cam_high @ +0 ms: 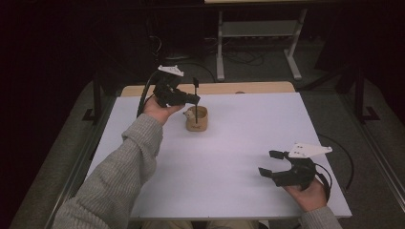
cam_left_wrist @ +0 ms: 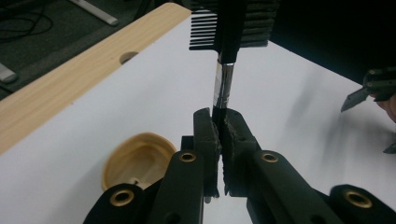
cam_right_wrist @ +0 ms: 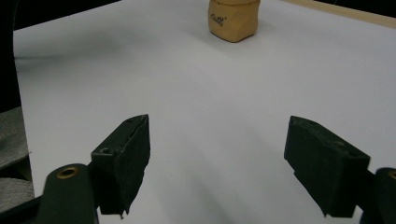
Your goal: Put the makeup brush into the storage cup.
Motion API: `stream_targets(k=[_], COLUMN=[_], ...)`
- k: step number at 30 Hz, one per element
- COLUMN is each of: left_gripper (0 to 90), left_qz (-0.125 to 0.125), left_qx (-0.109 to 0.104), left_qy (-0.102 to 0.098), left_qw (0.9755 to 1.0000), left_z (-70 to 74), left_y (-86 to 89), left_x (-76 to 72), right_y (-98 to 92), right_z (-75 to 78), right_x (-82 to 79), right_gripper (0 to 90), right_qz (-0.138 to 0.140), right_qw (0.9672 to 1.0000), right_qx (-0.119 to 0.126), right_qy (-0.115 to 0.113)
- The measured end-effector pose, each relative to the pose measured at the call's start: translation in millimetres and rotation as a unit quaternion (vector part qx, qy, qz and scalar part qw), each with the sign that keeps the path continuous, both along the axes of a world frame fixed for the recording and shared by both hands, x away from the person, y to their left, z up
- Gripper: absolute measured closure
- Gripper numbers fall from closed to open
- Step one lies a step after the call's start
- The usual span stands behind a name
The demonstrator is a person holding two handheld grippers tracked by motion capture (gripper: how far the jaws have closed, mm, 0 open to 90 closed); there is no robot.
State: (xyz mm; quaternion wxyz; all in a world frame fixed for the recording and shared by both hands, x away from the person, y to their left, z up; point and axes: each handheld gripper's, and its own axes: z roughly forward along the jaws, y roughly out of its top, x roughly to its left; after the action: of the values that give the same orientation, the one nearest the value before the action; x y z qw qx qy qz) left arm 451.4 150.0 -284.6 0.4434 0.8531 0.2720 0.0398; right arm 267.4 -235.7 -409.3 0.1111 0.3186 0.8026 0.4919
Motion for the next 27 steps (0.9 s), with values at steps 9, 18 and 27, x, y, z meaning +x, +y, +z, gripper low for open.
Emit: stream_targets(k=[9,18,27], left_gripper=[85.6,85.6,85.5], left_qz=[0.009,0.028,0.048], left_qx=[0.009,0.012,0.015], left_qy=[-0.001,0.007,0.017], left_qw=[0.9999,0.9995,0.9986], left_z=[6.3,4.0,-7.1], left_y=[-9.5,-14.5,-11.9], left_x=[18.0,37.6,51.4], right_y=[-3.8,-8.2,-8.4], right_z=[0.1,0.8,-1.3], right_x=[1.7,2.6,5.9], right_gripper=[21.2,21.0,21.0], right_qz=[-0.003,-0.011,-0.01], right_qw=[1.0,0.9999,0.9998], right_qx=[0.004,0.01,0.011], right_qy=[0.005,0.003,0.009])
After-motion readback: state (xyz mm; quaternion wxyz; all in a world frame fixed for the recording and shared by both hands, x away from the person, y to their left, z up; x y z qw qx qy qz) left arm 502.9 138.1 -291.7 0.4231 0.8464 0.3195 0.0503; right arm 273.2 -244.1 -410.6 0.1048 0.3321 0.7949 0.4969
